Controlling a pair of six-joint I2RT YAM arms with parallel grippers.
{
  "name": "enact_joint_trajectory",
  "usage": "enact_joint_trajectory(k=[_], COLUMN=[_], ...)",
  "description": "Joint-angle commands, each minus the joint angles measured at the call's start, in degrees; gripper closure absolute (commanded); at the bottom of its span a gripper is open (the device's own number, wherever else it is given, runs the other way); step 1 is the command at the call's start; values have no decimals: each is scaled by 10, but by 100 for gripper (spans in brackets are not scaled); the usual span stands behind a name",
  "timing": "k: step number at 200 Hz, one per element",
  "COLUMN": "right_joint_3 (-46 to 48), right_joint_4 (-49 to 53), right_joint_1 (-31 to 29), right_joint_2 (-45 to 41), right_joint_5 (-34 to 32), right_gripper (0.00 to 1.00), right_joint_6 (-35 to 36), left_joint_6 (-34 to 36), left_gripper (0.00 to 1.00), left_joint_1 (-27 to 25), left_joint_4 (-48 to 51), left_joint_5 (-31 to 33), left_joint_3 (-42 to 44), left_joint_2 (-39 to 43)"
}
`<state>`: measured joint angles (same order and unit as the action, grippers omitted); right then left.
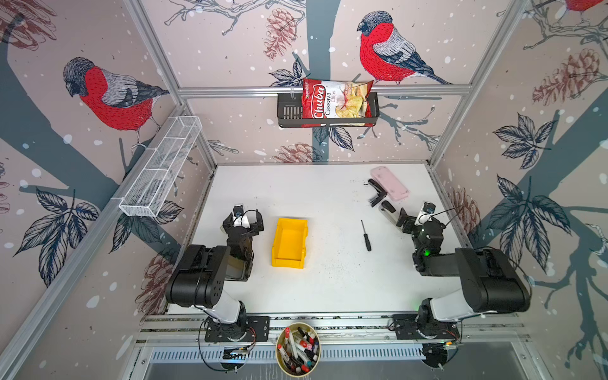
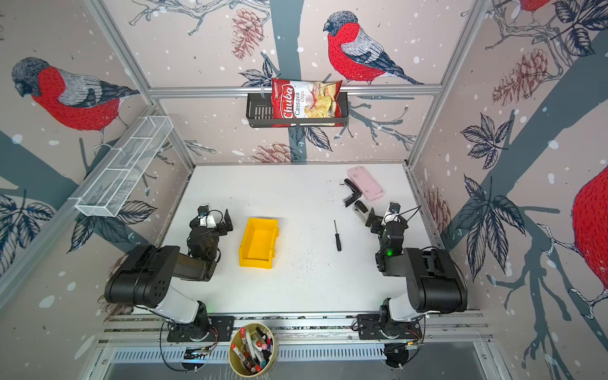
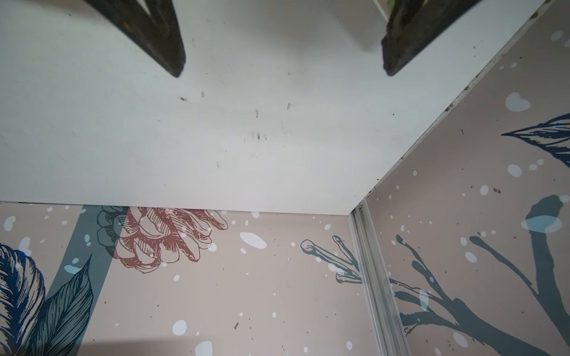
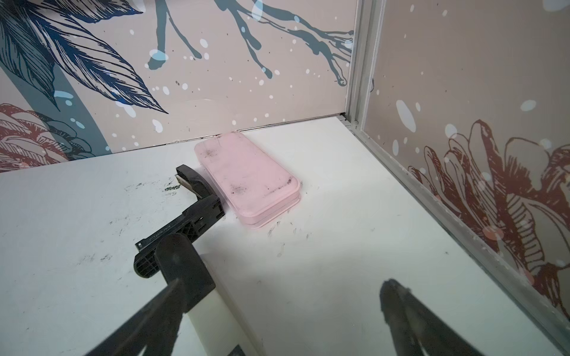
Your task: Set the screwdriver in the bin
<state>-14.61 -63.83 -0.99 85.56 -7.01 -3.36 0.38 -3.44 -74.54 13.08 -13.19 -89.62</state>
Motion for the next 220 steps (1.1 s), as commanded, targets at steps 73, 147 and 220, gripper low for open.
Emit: enact_joint_trajectory(k=[73, 147, 220], right_joint_3=[0, 4, -31], right_joint_4=[-24, -28, 101], right_joint_1=[-1, -1, -44], right_joint_2=[1, -2, -83], right_joint_5=[-7, 0, 17], right_gripper=[0, 1, 0], right_joint_6=[-5, -3, 47], left_joint_6=[-2, -2, 31], left_gripper=[2, 2, 2], left_joint_1=[1, 1, -21], left_joint_4=[-10, -10, 59], left_joint_5=[-5, -5, -21], left_joint_3=[-1, -1, -1], left_joint_2=[2, 2, 90])
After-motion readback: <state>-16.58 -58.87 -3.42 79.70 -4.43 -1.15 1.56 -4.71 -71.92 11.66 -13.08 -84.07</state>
